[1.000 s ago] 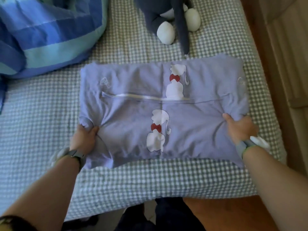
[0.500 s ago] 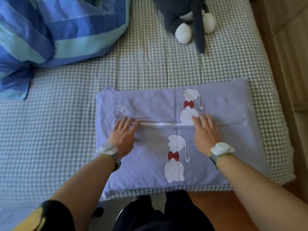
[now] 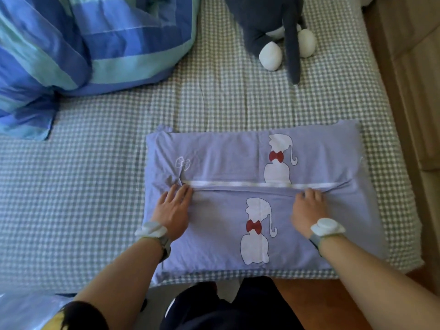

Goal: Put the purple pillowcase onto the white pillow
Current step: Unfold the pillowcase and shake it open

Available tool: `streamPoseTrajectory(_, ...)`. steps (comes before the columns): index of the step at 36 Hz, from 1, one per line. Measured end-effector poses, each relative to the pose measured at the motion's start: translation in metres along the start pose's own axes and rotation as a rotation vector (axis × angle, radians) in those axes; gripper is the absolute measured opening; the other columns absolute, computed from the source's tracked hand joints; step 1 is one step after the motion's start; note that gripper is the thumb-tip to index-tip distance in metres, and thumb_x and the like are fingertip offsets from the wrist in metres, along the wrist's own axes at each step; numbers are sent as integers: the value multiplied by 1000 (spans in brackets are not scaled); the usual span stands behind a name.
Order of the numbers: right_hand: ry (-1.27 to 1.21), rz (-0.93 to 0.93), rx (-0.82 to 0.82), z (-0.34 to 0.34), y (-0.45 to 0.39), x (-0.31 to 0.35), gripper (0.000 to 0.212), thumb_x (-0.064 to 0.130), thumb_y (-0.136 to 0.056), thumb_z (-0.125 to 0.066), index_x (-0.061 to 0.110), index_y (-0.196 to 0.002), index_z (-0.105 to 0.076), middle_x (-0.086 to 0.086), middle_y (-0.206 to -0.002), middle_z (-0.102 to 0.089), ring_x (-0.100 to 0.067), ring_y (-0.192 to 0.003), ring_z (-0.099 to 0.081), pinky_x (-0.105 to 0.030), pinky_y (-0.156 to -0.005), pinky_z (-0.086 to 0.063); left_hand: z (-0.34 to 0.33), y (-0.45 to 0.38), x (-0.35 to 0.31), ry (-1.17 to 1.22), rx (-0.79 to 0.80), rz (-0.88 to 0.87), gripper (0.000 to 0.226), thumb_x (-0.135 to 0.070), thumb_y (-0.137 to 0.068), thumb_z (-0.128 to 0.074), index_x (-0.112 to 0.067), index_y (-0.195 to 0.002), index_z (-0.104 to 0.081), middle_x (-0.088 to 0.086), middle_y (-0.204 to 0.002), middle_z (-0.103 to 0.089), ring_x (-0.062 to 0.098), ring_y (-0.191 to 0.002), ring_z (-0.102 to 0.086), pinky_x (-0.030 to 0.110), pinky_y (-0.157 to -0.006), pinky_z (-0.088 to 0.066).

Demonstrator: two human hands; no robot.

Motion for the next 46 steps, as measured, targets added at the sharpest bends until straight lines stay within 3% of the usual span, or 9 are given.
streamPoseTrajectory(5, -163, 232, 8, 36, -24, 97, 26, 18, -88, -51, 15, -113, -55, -8, -117, -52, -32, -110, -50, -42, -90, -42, 11, -9, -3, 175, -122, -5, 59, -5, -76, -62, -1, -134, -55, 12, -133, -56, 36, -124, -56, 44, -98, -51)
streamPoseTrajectory(12, -668, 410, 27, 47, -52, 273, 15, 17, -93, -55, 11, -97, -69, -15, -105, -65, -38, -102, -60, -38, -84, -45, 24, 2, 24, 503, -111, 166, 50, -10, -88, -49, -19, -136, -56, -3, -142, -51, 23, -119, -57, 40, -93, -51)
streamPoseTrajectory(18, -660, 353, 19, 48, -54, 285, 13, 25, -88, -64, 14, -86, -70, -15, -98, -69, -36, -96, -64, -36, -76, -49, 23, -12, 55, 912, -223, 647, 36, -8, -92, -51, -13, -128, -56, 7, -127, -48, 24, -109, -57, 40, -100, -48)
streamPoseTrajectory(24, -513, 377, 59, 50, -55, 299, 18, 28, -89, -62, 13, -96, -70, -13, -101, -70, -35, -98, -65, -37, -76, -51, 6, -27, 73, 1102, -146, 791, 48, -15, -95, -50, -20, -141, -37, 6, -133, -37, 22, -105, -50, 34, -96, -44)
streamPoseTrajectory(27, -517, 343, 154, 56, -59, 311, 19, 17, -89, -58, 10, -101, -72, -15, -105, -70, -36, -102, -65, -35, -79, -53, -17, -36, 91, 1269, -177, 879, 68, -45, -73, -59, -43, -134, -29, 9, -136, -45, 34, -112, -59, 55, -93, -53)
streamPoseTrajectory(30, -685, 223, 287, 51, -67, 313, 16, 15, -81, -59, 8, -85, -73, -13, -90, -73, -34, -90, -70, -32, -76, -56, -65, -49, 114, 1274, -80, 936, 55, -63, -63, -63, -43, -110, -41, 13, -123, -60, 34, -98, -68, 54, -79, -59)
streamPoseTrajectory(33, -923, 87, 391, 42, -70, 308, 14, 16, -78, -66, 8, -68, -71, -9, -61, -72, -26, -64, -74, -41, -67, -63, -8, -37, 99, 1350, -43, 921, 29, -44, -84, -65, -29, -95, -44, 16, -101, -65, 33, -79, -68, 52, -63, -62)
streamPoseTrajectory(36, -969, 37, 409, 45, -66, 308, 21, 9, -84, -65, 8, -64, -68, -11, -57, -70, -26, -57, -73, -43, -62, -63, 8, -35, 97, 1436, -10, 897, 14, -28, -99, -53, -17, -96, -46, 18, -87, -60, 30, -67, -61, 48, -55, -61)
streamPoseTrajectory(46, -460, 68, 108, 59, -48, 317, 24, 23, -95, -55, 6, -111, -60, -15, -120, -62, -36, -114, -56, -39, -89, -46, -4, -32, 110, 1124, -121, 782, 13, -28, -86, -38, -23, -74, -38, 13, -74, -61, 39, -68, -63, 58, -59, -56)
Point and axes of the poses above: each hand's wrist, its own y-axis away from the middle knuckle, its own z-axis out of the back of the hand, x = y × z, the point moved 3 cm from there along -y, towards the middle knuckle
